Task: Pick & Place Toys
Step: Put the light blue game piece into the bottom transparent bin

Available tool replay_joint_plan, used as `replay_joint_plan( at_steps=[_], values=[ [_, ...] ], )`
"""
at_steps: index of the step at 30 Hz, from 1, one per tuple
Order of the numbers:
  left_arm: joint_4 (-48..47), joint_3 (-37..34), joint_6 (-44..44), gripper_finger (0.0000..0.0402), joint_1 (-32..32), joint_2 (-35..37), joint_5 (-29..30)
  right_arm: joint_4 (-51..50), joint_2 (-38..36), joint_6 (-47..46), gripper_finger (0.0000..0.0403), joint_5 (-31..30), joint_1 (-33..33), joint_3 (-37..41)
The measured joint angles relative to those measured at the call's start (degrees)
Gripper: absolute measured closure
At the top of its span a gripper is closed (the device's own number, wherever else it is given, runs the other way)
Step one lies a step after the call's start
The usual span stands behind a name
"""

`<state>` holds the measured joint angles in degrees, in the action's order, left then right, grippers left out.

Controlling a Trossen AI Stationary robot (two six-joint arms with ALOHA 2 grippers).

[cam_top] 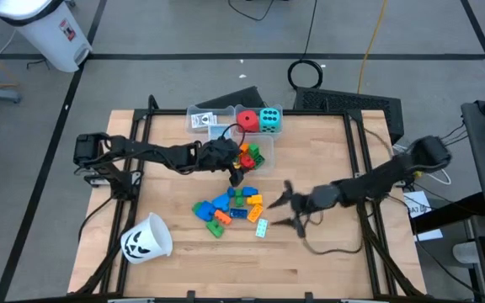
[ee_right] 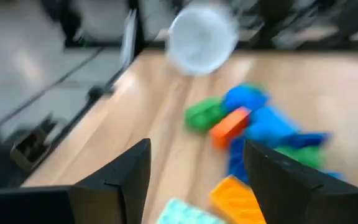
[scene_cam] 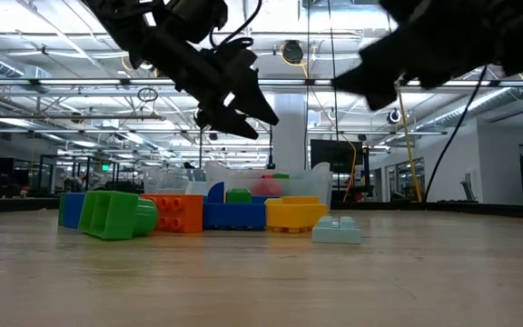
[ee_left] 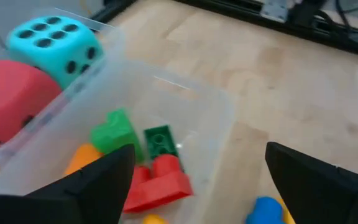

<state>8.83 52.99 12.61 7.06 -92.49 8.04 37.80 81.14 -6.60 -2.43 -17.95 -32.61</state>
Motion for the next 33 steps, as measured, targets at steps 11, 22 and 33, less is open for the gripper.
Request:
replay_joint_plan(
  at_steps=[11, 22, 33],
  values=[
    [0.0, 0.0, -0.3, 0.0057, -3.0, 0.0, -0.7, -25.1, 17.3, 12.5, 0.0283, 4.0, 0.8, -16.3],
    [0.7, 0.0, -0.4, 0.0055, -3.4, 0.0, -0.6, -40.3, 16.8, -1.0, 0.0395, 4.2, 4.0, -16.6],
    [1.7, 0.0, -0.4, 0.0052, -3.4, 0.0, -0.5, -52.5, 9.2, -12.7, 0.0402, 7.1, -0.3, -16.1]
  ],
)
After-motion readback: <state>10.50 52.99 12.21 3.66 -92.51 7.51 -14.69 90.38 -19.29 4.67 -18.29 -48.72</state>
